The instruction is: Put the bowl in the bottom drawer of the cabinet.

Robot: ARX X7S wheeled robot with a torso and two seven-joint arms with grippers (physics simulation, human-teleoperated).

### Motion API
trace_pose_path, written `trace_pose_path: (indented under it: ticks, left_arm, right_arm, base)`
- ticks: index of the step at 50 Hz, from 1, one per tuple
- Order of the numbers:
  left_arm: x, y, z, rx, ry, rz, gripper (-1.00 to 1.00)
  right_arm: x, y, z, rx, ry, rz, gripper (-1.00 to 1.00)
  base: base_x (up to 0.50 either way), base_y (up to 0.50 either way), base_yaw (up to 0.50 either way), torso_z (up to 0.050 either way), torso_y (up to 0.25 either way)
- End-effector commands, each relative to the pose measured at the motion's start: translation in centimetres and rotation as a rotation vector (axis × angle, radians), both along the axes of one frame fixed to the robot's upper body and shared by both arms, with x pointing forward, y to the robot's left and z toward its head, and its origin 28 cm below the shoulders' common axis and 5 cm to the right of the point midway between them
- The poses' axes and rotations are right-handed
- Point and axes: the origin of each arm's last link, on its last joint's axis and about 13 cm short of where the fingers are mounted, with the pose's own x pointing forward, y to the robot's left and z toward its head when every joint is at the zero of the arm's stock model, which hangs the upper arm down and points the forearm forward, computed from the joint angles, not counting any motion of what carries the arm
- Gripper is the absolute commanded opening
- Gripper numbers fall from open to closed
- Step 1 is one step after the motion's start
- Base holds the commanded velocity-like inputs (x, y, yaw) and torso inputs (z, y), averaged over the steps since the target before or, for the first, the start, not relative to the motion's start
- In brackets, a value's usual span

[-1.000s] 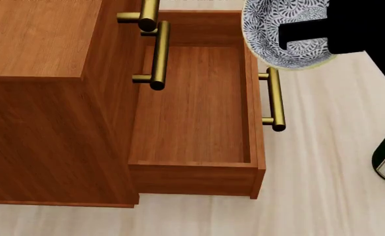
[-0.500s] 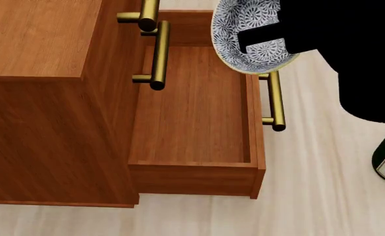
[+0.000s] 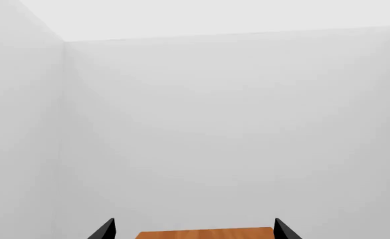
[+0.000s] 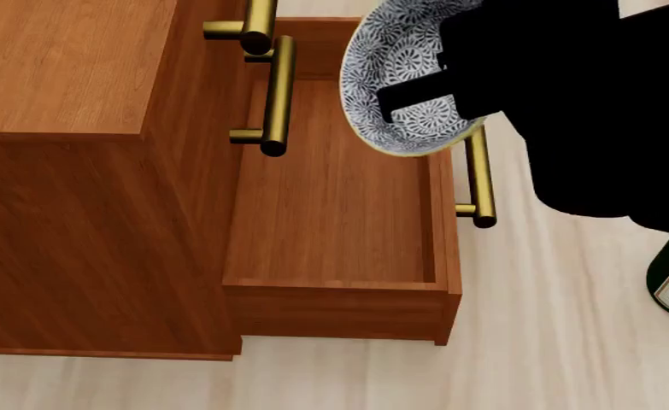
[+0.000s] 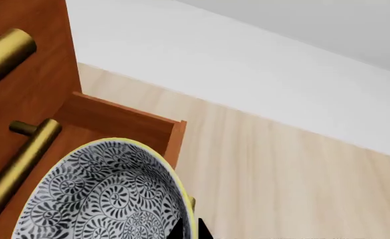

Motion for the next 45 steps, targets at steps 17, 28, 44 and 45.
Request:
trace_pose_path:
  ticks: [17,28,44,45]
  left_arm:
    - [0.2,-0.1,0.0,0.002,-0.001,0.000,1.00]
    - [0.3,0.0,-0.2,0.000,0.003,0.003,1.00]
    - [0.2,0.1,-0.3,-0.004,0.003,0.006,1.00]
    - [0.1,0.1,-0.3,-0.003,0.004,0.007,1.00]
  right_arm:
    - [1.4,0.7,-1.9,-0.019,0.035,0.016,-1.00]
    - [1.8,1.1,-2.5,-0.024,0.048,0.024,-1.00]
    - [2.2,1.5,-3.6,-0.033,0.072,0.039,-1.00]
    - [2.3,1.6,-3.7,-0.034,0.076,0.043,-1.00]
  base:
    - [0.00,0.00,0.00,0.000,0.001]
    - [0.00,0.00,0.00,0.000,0.000]
    - [0.00,0.00,0.00,0.000,0.001]
    - [0.00,0.00,0.00,0.000,0.000]
